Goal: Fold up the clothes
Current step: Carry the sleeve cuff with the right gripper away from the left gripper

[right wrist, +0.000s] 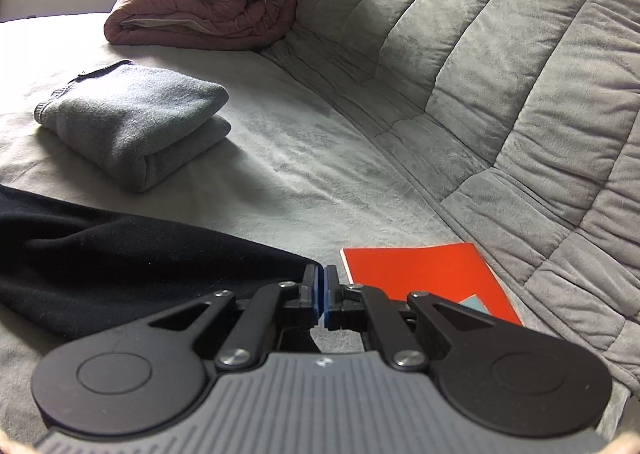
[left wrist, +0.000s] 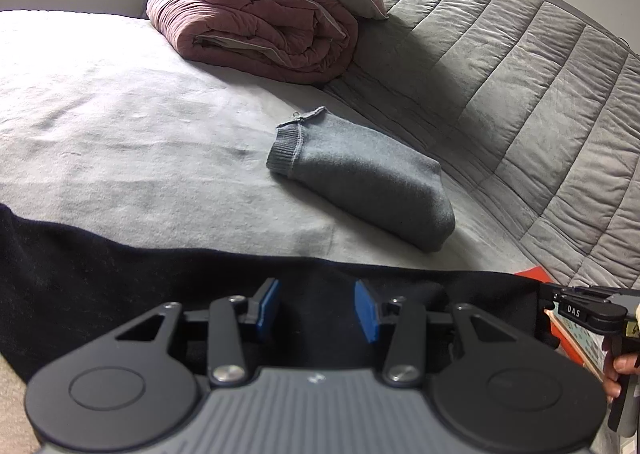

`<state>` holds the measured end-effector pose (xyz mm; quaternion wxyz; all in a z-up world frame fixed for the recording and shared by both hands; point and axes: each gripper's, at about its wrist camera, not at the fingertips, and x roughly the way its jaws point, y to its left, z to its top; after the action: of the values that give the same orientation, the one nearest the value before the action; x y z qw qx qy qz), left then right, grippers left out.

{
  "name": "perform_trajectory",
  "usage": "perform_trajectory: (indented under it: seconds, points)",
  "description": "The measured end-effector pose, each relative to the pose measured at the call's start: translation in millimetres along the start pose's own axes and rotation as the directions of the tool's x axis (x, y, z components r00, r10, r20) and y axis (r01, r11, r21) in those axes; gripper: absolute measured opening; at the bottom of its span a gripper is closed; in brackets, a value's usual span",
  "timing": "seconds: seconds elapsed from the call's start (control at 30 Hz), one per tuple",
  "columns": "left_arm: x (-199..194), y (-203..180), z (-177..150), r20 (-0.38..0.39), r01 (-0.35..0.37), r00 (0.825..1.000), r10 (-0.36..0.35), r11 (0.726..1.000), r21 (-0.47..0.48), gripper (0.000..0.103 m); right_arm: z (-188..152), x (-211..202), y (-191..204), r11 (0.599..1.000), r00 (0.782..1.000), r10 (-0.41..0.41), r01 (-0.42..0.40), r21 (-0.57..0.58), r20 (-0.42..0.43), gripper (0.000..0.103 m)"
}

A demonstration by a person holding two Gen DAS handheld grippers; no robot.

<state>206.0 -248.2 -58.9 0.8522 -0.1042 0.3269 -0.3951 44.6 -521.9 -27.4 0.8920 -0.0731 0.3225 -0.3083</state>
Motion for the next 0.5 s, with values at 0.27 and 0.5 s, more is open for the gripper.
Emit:
perform_trajectory:
  seconds: [0.27, 0.5]
  points:
    - [0, 1, 0, -0.003, 0.007, 1.000, -0.007, 1.000, -0.010, 0.043, 3, -5, -19, 0.991, 0.998, 0.052, -0.054, 0.119, 0.019, 0.044]
    - [-2, -1, 3, -0.019, -0.021, 1.000, 0.021, 1.000, 0.005, 0.043, -12, -13, -40, 0.922, 0.986, 0.164, -0.148, 0.357, -0.017, 0.044]
